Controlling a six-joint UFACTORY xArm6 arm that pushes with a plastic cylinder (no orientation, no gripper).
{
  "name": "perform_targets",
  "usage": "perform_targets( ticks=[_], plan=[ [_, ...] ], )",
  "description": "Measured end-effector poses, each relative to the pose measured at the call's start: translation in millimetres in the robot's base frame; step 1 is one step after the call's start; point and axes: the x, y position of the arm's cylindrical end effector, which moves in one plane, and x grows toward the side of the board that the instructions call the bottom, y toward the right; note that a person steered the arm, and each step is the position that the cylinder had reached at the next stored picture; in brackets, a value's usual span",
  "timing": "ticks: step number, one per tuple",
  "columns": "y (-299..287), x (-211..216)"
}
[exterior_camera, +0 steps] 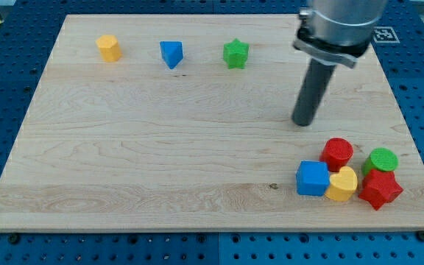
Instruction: Move the red circle left to the green circle
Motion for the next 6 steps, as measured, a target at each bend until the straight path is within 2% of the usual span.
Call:
perform_targets(
  ticks=[2,6],
  plan=[
    [4.5,43.0],
    [65.2,41.1]
  ],
)
